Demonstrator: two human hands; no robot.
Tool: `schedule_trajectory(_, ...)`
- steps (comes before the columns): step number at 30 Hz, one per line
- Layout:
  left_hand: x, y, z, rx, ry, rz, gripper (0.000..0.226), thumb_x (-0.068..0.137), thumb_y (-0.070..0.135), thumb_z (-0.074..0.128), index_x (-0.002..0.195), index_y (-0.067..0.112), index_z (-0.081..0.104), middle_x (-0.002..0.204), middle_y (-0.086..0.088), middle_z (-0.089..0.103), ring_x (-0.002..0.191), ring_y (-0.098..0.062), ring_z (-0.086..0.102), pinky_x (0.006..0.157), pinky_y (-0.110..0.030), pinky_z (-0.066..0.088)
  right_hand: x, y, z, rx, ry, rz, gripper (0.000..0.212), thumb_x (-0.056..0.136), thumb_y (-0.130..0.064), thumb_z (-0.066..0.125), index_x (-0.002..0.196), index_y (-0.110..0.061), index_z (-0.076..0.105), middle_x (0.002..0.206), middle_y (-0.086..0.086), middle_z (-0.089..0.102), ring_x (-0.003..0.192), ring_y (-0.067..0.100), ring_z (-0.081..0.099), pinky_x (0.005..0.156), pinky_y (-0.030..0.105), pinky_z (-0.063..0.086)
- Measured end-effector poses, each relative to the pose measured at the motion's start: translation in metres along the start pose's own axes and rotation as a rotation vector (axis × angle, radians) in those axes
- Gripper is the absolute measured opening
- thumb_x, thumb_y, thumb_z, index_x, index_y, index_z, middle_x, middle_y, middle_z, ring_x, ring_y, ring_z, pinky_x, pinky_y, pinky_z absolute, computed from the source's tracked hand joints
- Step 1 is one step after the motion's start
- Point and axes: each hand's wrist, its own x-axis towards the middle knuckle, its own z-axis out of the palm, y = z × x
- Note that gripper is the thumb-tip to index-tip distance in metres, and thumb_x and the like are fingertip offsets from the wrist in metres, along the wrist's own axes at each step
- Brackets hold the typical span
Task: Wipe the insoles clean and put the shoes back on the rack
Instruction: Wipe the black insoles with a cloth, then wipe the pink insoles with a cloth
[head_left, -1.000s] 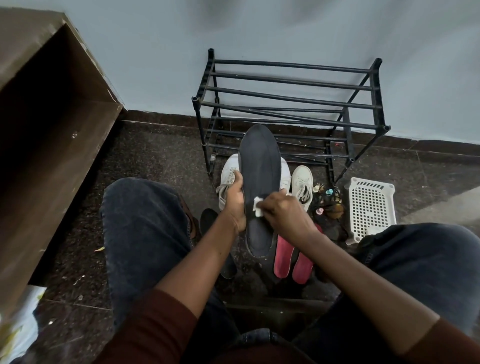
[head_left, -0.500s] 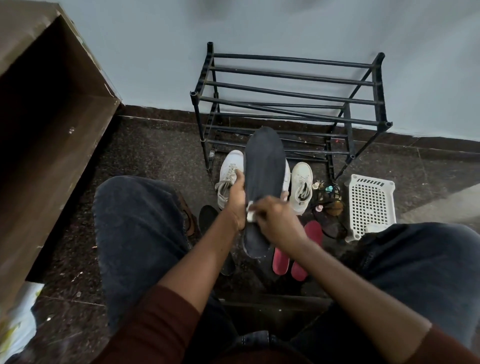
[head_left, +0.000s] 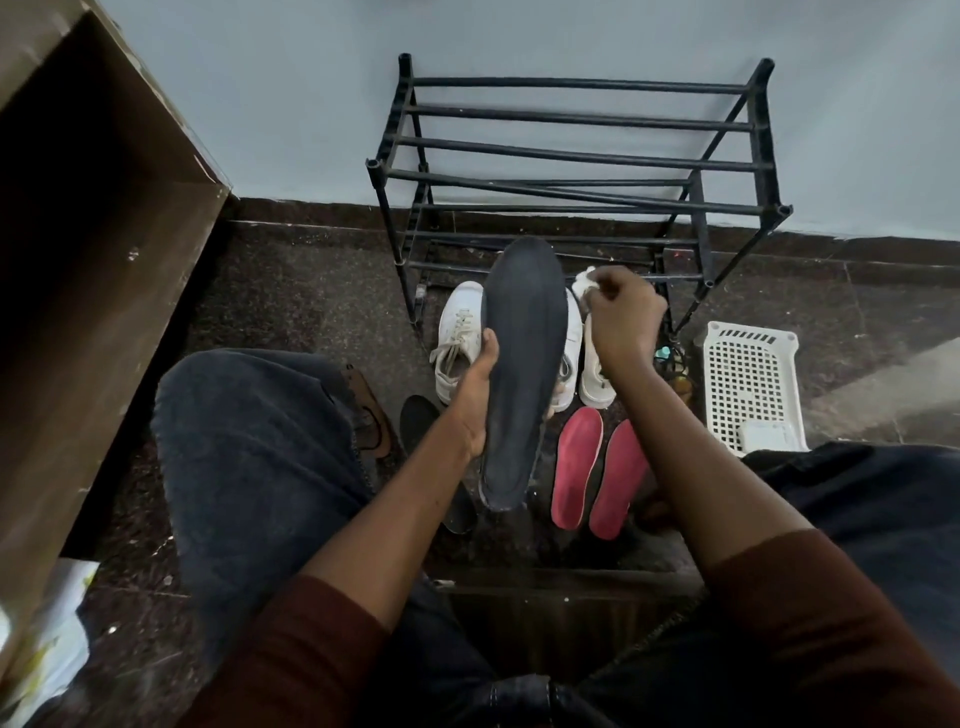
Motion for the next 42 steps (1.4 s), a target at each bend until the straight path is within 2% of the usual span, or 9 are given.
schedule_trajectory(3, 0.012, -0.008, -0.011, 0.052, 0.178, 0.049, 0.073, 0.087, 0.067, 0.039, 0.129, 0.009, 0.055, 0.119, -0.015, 0.065, 0.111, -0.03, 0.061, 0.1, -0.045, 0.047, -0.019, 0.016, 0.001, 0.59, -0.106, 0.325, 0.021, 0.079, 0.004, 0.06, 0.086, -0.016, 0.063, 0.076, 0.005, 0.06, 0.06, 0.013, 0.058, 0.06, 0.028, 0.05)
schedule_trajectory(6, 0.028, -0.027, -0.023, 0.078, 0.298, 0.005, 0.074, 0.088, 0.068, 0.035, 0.135, 0.014, 0.049, 0.126, -0.012, 0.061, 0.113, -0.027, 0.06, 0.1, -0.045, 0.046, -0.056, 0.045, 0.015, 0.757, -0.291, 0.528, 0.026, 0.084, 0.011, 0.051, 0.084, -0.013, 0.06, 0.076, 0.003, 0.057, 0.067, 0.012, 0.054, 0.06, 0.027, 0.048)
schedule_trajectory(13, 0.077, -0.095, -0.071, 0.259, 0.584, -0.122, 0.053, 0.099, 0.046, 0.038, 0.144, 0.019, 0.035, 0.139, -0.01, 0.049, 0.121, -0.029, 0.053, 0.101, -0.048, 0.044, -0.1, 0.115, 0.066, 0.55, -0.593, 0.756, 0.024, 0.085, 0.013, 0.048, 0.08, -0.009, 0.057, 0.071, 0.008, 0.057, 0.06, 0.018, 0.052, 0.057, 0.029, 0.042)
schedule_trajectory(18, 0.102, -0.146, -0.096, 0.245, 0.765, -0.203, 0.039, 0.096, 0.027, 0.038, 0.126, 0.004, 0.049, 0.121, -0.021, 0.055, 0.106, -0.032, 0.057, 0.085, -0.041, 0.05, -0.108, 0.165, 0.105, 0.368, -0.604, 0.74, 0.025, 0.079, 0.016, 0.052, 0.072, -0.005, 0.062, 0.066, 0.002, 0.056, 0.06, 0.012, 0.05, 0.056, 0.022, 0.042)
schedule_trajectory(21, 0.112, -0.169, -0.115, 0.309, 0.867, -0.272, 0.042, 0.098, 0.022, 0.037, 0.134, 0.002, 0.045, 0.135, -0.02, 0.05, 0.12, -0.034, 0.051, 0.099, -0.039, 0.043, -0.113, 0.194, 0.125, 0.302, -0.63, 0.765, 0.02, 0.078, 0.015, 0.055, 0.078, -0.001, 0.065, 0.066, 0.005, 0.058, 0.059, 0.012, 0.052, 0.058, 0.022, 0.042)
schedule_trajectory(25, 0.12, -0.189, -0.14, 0.305, 0.869, -0.337, 0.041, 0.098, 0.011, 0.042, 0.138, 0.006, 0.038, 0.128, -0.019, 0.052, 0.104, -0.028, 0.054, 0.085, -0.033, 0.044, -0.12, 0.223, 0.154, 0.284, -0.659, 0.814, 0.015, 0.078, 0.017, 0.054, 0.089, 0.014, 0.064, 0.062, 0.005, 0.059, 0.055, 0.009, 0.055, 0.052, 0.015, 0.046)
schedule_trajectory(31, 0.147, -0.201, -0.166, 0.332, 0.838, -0.374, 0.039, 0.098, 0.011, 0.041, 0.137, 0.014, 0.033, 0.131, -0.018, 0.048, 0.103, -0.025, 0.052, 0.092, -0.041, 0.046, -0.12, 0.245, 0.188, 0.245, -0.691, 0.863, 0.027, 0.079, 0.012, 0.056, 0.069, -0.012, 0.06, 0.068, 0.005, 0.059, 0.066, 0.015, 0.054, 0.068, 0.031, 0.046)
schedule_trajectory(36, 0.165, -0.2, -0.184, 0.528, 0.846, -0.401, 0.039, 0.098, 0.013, 0.044, 0.136, 0.014, 0.037, 0.126, -0.017, 0.053, 0.099, -0.027, 0.054, 0.078, -0.033, 0.043, -0.113, 0.255, 0.202, 0.199, -0.727, 0.851, 0.018, 0.081, 0.008, 0.055, 0.08, -0.009, 0.061, 0.066, 0.004, 0.058, 0.057, 0.01, 0.05, 0.049, 0.019, 0.042)
schedule_trajectory(42, 0.171, -0.193, -0.174, 0.668, 0.977, -0.324, 0.049, 0.091, 0.009, 0.056, 0.138, 0.006, 0.039, 0.133, -0.017, 0.052, 0.121, -0.031, 0.051, 0.098, -0.034, 0.039, -0.108, 0.264, 0.192, 0.19, -0.636, 0.902, 0.019, 0.081, 0.006, 0.052, 0.078, -0.011, 0.062, 0.068, 0.007, 0.06, 0.063, 0.02, 0.057, 0.059, 0.035, 0.05)
